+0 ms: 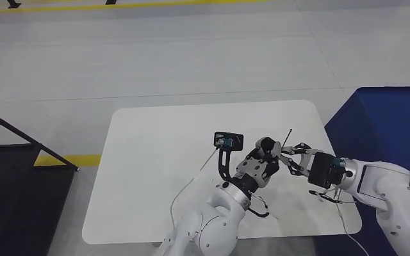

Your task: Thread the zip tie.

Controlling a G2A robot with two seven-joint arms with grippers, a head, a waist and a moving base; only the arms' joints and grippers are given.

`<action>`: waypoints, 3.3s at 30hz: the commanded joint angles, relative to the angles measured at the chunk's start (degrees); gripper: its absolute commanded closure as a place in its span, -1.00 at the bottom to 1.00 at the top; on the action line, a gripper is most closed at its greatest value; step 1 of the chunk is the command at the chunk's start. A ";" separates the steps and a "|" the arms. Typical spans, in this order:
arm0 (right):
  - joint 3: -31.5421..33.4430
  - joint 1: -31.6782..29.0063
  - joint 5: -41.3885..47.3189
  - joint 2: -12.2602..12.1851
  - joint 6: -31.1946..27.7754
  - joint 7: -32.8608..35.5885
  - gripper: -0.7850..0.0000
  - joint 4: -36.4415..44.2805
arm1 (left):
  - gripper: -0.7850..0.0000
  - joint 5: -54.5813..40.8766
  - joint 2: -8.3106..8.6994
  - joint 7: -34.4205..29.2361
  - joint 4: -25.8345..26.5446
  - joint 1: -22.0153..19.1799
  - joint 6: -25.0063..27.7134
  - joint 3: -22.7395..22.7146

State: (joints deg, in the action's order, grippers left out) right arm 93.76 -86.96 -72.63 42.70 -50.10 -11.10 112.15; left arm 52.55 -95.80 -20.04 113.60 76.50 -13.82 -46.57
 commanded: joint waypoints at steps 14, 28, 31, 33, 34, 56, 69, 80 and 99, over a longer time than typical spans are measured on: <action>0.80 -1.83 0.54 0.42 -0.95 0.34 1.00 1.02 | 0.43 5.55 1.16 2.02 2.15 2.74 3.85 0.40; 1.66 -0.58 12.43 0.48 -3.44 9.69 1.00 -0.29 | 0.56 36.87 3.93 38.58 -5.13 5.95 7.78 2.89; 1.90 0.18 15.68 0.41 -3.04 12.92 1.00 -0.51 | -1.00 37.00 4.33 44.78 -7.19 6.82 7.29 3.03; 1.90 0.74 17.11 0.39 -2.62 14.69 1.00 -0.43 | -1.00 37.00 4.33 44.78 -7.19 6.82 7.29 3.03; 1.90 0.99 17.70 0.39 -2.43 15.42 1.00 -0.38 | -1.00 37.00 4.33 44.78 -7.19 6.82 7.29 3.03; 0.64 2.97 19.58 0.68 -3.70 19.26 1.00 -0.40 | 0.19 70.78 2.65 38.10 -21.55 -1.20 -13.88 9.59; -0.04 3.47 18.49 0.94 -4.64 18.88 1.00 -0.91 | 0.56 70.52 0.82 34.85 -24.82 -3.28 -15.36 10.67; 0.27 3.39 18.51 1.11 -4.99 18.55 1.00 -1.13 | 0.88 70.45 0.34 36.03 -25.16 -2.62 -15.77 10.14; 1.24 2.56 18.72 1.35 -5.49 18.45 1.00 -1.18 | 0.83 73.39 -0.17 38.18 -28.07 -1.85 -16.85 9.80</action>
State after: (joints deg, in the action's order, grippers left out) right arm 94.95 -84.33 -53.82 44.04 -55.60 7.37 110.94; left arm 125.95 -95.93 18.17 85.47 74.66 -30.55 -36.71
